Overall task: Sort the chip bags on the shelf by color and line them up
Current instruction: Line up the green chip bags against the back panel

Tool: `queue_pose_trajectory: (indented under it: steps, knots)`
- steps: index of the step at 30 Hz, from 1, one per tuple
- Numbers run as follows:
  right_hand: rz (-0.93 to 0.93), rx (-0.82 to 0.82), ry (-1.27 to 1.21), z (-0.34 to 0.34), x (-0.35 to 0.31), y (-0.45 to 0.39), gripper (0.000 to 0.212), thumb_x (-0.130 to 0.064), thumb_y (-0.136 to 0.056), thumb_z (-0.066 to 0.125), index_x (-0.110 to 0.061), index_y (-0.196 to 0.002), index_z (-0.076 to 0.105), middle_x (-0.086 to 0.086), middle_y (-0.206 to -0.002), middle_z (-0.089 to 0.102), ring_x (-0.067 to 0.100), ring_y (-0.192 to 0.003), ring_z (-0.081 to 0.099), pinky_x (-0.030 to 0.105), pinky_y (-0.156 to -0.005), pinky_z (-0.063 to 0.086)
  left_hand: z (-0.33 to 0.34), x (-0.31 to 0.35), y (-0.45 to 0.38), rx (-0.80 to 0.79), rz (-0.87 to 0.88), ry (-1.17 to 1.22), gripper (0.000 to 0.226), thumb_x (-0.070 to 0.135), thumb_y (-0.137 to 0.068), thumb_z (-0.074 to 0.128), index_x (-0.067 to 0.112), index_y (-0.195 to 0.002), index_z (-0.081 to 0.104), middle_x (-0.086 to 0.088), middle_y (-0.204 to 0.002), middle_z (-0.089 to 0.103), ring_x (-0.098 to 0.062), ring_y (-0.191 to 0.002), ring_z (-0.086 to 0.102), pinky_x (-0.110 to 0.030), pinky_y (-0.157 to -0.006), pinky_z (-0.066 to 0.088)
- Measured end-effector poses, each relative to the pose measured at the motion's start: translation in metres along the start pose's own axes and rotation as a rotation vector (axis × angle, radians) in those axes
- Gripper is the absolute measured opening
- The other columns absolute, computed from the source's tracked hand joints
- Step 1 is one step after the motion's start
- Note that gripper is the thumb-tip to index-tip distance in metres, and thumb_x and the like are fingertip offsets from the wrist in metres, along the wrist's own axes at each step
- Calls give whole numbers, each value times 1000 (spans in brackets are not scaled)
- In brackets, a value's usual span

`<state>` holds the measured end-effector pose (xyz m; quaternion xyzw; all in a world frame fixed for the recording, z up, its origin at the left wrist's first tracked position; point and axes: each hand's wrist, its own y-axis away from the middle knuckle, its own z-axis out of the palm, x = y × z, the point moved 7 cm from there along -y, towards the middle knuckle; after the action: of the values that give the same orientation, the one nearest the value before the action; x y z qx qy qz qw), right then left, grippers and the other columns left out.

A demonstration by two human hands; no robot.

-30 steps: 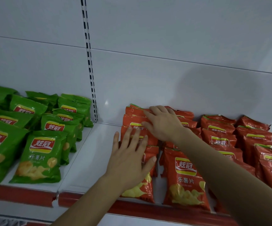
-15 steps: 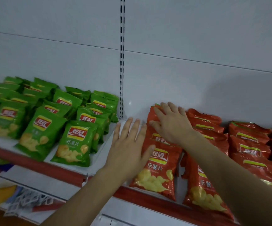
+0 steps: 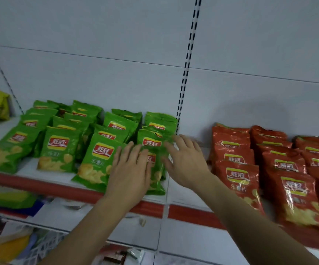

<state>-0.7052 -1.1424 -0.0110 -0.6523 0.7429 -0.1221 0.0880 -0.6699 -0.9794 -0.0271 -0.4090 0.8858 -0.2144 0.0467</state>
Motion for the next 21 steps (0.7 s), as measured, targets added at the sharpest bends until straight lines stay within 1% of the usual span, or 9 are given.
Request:
queue_pose_trajectory:
  steps: [4, 5, 8, 9, 11, 15, 17, 19, 21]
  knots:
    - [29, -52, 34, 20, -33, 18, 70, -64, -100, 27, -27, -156, 47, 14, -168, 35, 42, -156, 28, 65, -121, 31, 12, -13, 6, -47, 58, -21, 60, 43, -106, 25, 13, -148, 56, -11, -155, 53, -34, -152, 37, -60, -124, 27]
    - [32, -75, 51, 23, -37, 20, 70, -65, -102, 27, -28, -159, 42, 13, -172, 28, 42, -159, 22, 66, -123, 26, 14, -14, 6, -55, 76, -26, 60, 44, -107, 25, 13, -149, 55, -12, -157, 51, -35, -152, 36, -60, -125, 26]
    - [44, -179, 85, 29, -40, 22, 70, -67, -106, 21, -32, -167, 20, 7, -178, 0, 37, -163, -3, 65, -128, 8, 22, -16, 0, -71, 114, -36, 59, 44, -108, 25, 14, -153, 51, -12, -161, 46, -35, -155, 31, -59, -127, 23]
    - [50, -194, 87, 29, -40, 23, 71, -68, -106, 21, -33, -168, 17, 6, -178, -4, 37, -163, -6, 65, -128, 5, 25, -16, -1, -81, 123, -38, 60, 44, -109, 25, 15, -155, 48, -12, -163, 43, -34, -157, 28, -58, -128, 22]
    - [45, -206, 75, 30, -42, 25, 72, -69, -104, 22, -33, -167, 21, 7, -178, -2, 37, -163, -5, 65, -128, 6, 32, -16, -4, -98, 142, -36, 60, 42, -109, 24, 14, -157, 46, -12, -165, 40, -34, -158, 26, -57, -128, 20]
    - [13, -200, 35, 34, -37, 25, 76, -72, -97, 24, -36, -163, 33, 8, -177, 9, 37, -163, 4, 66, -127, 14, 44, -15, -5, -89, 176, -53, 54, 40, -107, 34, 12, -148, 56, -15, -158, 50, -36, -151, 39, -59, -125, 28]
    - [-12, -196, -11, 32, -32, 23, 75, -71, -97, 25, -36, -161, 36, 7, -176, 13, 35, -163, 7, 64, -127, 15, 46, -16, -5, -78, 194, -58, 55, 41, -107, 34, 12, -145, 60, -16, -154, 54, -37, -148, 43, -60, -123, 29]
    - [-27, -125, -57, 25, -27, 19, 67, -63, -99, 30, -32, -157, 44, 7, -173, 26, 34, -161, 18, 61, -126, 22, 45, -18, -8, -62, 194, -67, 58, 48, -107, 32, 13, -143, 62, -16, -153, 54, -38, -147, 43, -61, -123, 27]
    - [-26, -63, -67, 21, -20, 13, 61, -53, -103, 33, -28, -156, 46, 8, -168, 36, 33, -158, 25, 60, -124, 28, 42, -18, -10, -59, 179, -65, 64, 57, -107, 32, 14, -144, 60, -16, -157, 50, -38, -151, 38, -61, -124, 24]
